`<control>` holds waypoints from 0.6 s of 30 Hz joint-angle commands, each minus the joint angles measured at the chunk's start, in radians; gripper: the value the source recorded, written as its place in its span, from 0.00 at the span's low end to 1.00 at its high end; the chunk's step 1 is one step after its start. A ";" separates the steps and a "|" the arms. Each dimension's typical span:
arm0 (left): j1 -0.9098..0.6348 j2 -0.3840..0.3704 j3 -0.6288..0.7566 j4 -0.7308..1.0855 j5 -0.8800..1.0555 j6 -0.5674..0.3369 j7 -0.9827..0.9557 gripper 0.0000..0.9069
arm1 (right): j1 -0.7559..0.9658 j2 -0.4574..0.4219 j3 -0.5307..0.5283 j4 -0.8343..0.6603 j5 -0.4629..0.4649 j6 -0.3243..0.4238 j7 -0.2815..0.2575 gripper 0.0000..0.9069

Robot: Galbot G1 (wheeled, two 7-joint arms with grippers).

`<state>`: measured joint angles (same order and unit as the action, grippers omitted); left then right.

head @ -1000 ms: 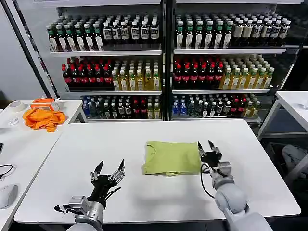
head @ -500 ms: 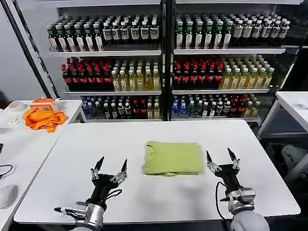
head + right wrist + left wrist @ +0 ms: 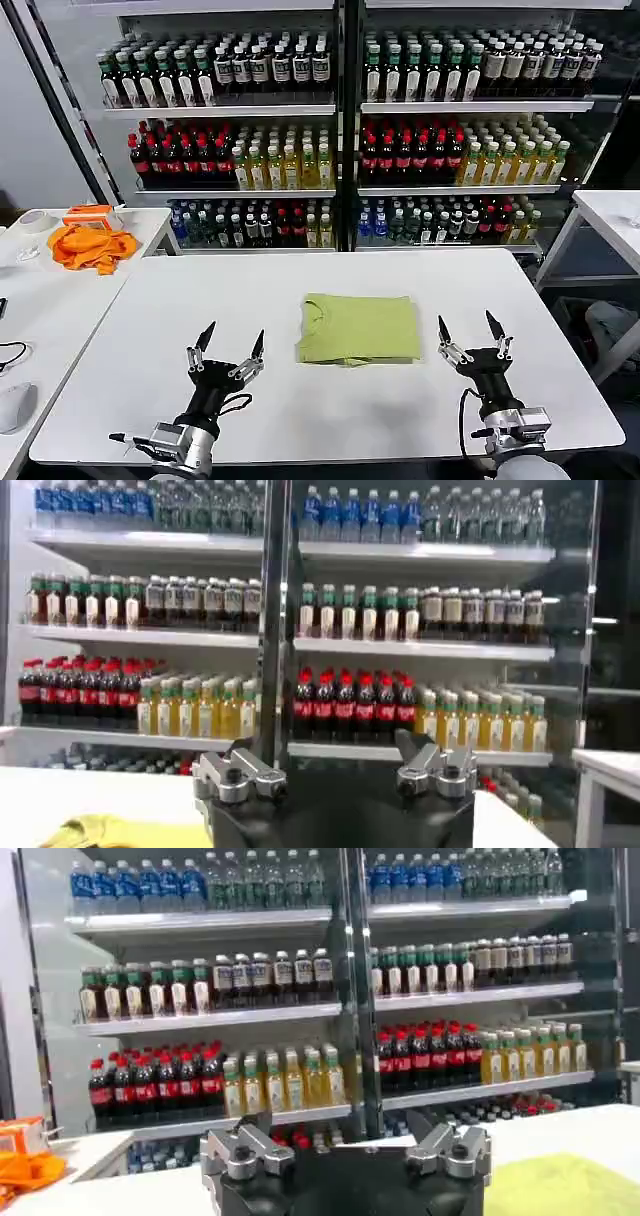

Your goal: Fold and organize the clothes.

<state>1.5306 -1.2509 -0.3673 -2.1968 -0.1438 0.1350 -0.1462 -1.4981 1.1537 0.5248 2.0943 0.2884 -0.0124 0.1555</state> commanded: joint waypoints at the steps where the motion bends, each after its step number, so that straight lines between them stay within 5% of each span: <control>1: 0.024 -0.009 0.004 -0.013 0.022 -0.017 0.009 1.00 | -0.048 0.005 0.024 0.036 -0.044 0.057 -0.016 1.00; 18: 0.009 -0.009 0.016 -0.005 0.025 -0.048 0.001 1.00 | -0.080 0.011 0.037 0.057 -0.084 0.140 0.014 1.00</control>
<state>1.5380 -1.2581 -0.3550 -2.2070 -0.1358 0.0965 -0.1403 -1.5630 1.1628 0.5553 2.1395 0.2211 0.0860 0.1633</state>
